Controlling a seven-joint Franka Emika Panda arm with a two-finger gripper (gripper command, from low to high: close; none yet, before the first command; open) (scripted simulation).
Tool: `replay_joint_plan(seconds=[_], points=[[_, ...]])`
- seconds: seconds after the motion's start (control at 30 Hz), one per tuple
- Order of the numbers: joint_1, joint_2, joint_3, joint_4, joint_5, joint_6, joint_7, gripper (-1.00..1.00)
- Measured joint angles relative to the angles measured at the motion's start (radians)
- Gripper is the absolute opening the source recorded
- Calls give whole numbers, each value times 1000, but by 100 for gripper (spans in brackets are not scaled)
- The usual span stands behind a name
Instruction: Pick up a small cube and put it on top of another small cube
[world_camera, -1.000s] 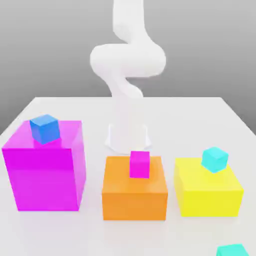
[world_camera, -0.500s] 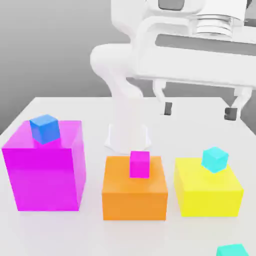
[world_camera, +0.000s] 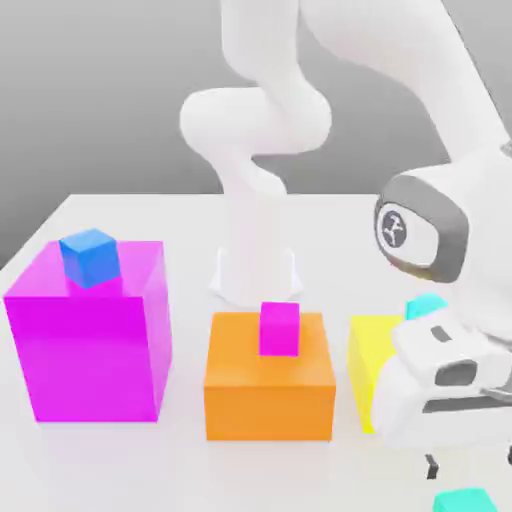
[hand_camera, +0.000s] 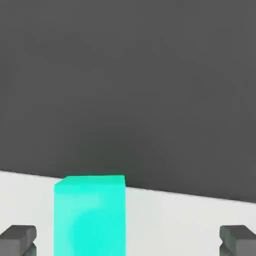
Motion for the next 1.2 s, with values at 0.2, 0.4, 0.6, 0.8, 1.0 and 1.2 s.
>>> replay_joint_plan(seconds=[0.2,0.4,0.6,0.8,1.0,1.2], points=[[39,134,-44,30,-47,95,36,-100],[32,109,-34,24,-33,76,27,-100],[-9,-89,-8,-68,9,-38,-6,-100],[-43,-291,-25,-211,22,-105,-21,-100],[-74,-502,-53,-358,74,-165,-60,-100],[-80,-719,-93,-506,152,-220,-117,-100]])
